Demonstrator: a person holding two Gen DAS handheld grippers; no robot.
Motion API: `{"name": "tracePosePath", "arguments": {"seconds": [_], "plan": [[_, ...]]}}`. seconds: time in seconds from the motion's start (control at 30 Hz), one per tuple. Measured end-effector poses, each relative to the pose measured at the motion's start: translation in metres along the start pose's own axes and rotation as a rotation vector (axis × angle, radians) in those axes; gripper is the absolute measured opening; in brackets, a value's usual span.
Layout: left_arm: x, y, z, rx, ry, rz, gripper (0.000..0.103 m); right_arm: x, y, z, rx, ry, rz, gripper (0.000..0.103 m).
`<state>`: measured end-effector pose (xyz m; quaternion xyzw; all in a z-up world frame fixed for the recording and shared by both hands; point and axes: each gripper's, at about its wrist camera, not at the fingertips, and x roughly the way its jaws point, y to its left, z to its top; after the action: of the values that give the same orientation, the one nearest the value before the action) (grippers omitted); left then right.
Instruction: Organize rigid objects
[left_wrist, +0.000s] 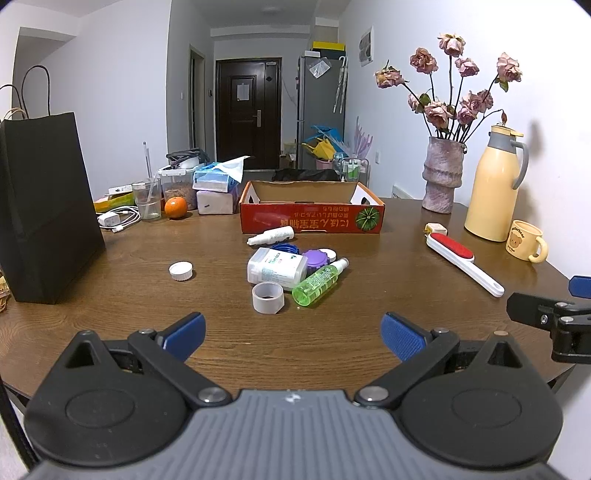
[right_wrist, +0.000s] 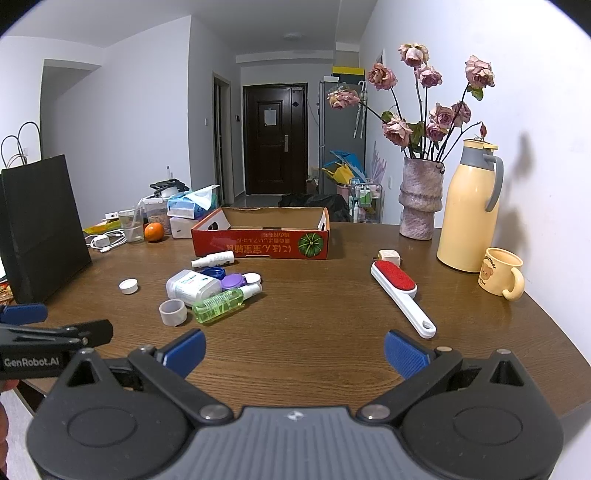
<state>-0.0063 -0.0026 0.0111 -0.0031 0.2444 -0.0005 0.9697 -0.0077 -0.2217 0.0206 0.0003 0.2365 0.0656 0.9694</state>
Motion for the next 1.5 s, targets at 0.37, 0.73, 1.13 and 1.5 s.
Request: {"name": "tracePosePath", "arguments": {"seconds": [0.37,0.73,1.13,1.5], "plan": [[-0.0017,0.0008,0.0009,-0.003,-0.004,-0.001,0.103,-0.0003,0.0003,-0.0001,-0.001,-0.002,0.000,0.103],[-0.0028,0.0001,0.0021,-0.002,-0.006,-0.001,0.103,-0.0016,0.0007,0.0029,-0.001,-0.004,0.000,0.103],[-0.0037,-0.0009,0.0032,-0.002,-0.009,-0.001,0.103,-0.0023,0.0018,0.0035,-0.003,-0.007,0.001,0.103],[-0.0052,-0.0014,0.0044,-0.002,-0.011,-0.002,0.103,-0.0038,0.0032,0.0056,-0.004,-0.008,0.003,0.103]]}}
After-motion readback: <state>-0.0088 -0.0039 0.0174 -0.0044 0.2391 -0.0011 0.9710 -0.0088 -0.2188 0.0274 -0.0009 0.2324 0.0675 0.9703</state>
